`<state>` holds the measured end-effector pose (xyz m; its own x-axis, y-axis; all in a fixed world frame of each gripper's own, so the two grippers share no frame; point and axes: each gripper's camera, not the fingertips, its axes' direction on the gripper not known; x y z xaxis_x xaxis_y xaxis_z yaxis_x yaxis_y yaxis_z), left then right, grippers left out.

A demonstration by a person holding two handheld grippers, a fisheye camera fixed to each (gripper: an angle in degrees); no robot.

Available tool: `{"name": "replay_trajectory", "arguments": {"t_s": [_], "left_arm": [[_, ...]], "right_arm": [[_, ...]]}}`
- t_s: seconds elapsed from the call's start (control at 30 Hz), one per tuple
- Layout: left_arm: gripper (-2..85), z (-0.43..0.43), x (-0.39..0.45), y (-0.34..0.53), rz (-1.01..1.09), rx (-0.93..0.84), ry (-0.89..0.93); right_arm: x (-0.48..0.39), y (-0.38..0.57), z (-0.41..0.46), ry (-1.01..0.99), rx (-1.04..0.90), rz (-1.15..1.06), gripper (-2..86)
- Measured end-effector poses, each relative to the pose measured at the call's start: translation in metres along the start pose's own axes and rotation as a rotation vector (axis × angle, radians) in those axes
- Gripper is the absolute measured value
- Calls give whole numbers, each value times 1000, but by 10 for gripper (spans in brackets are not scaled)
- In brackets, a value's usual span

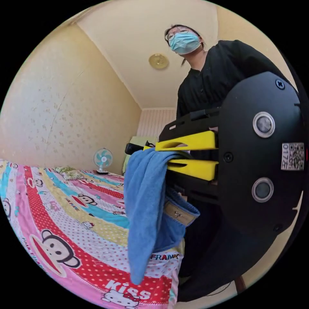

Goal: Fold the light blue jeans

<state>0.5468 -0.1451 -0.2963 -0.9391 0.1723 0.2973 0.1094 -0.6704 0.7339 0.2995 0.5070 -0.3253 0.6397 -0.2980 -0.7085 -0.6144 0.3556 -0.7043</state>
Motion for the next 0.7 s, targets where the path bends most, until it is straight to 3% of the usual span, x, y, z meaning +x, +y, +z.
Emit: {"name": "replay_trajectory", "arguments": {"t_s": [0.17,0.33,0.47,0.53,0.6,0.7], "left_arm": [[43,-116,103,14,203,232,-10],[44,-229,197,38,346,481,-213],[44,-288,222,26,407,584,-242],[47,-319,229,7,474,626,-350],[54,-340,207,-16,400,650,-471],[127,-360,103,-61,42,627,-545]], "right_arm": [[-68,-125,91,-157,-139,-194,14],[-122,-231,192,-175,-257,-347,11],[-142,-315,262,-186,-280,-428,15],[-140,-347,288,-170,-279,-500,27],[-122,-377,313,-58,-292,-523,49],[-29,-415,343,234,-346,-198,91]]}}
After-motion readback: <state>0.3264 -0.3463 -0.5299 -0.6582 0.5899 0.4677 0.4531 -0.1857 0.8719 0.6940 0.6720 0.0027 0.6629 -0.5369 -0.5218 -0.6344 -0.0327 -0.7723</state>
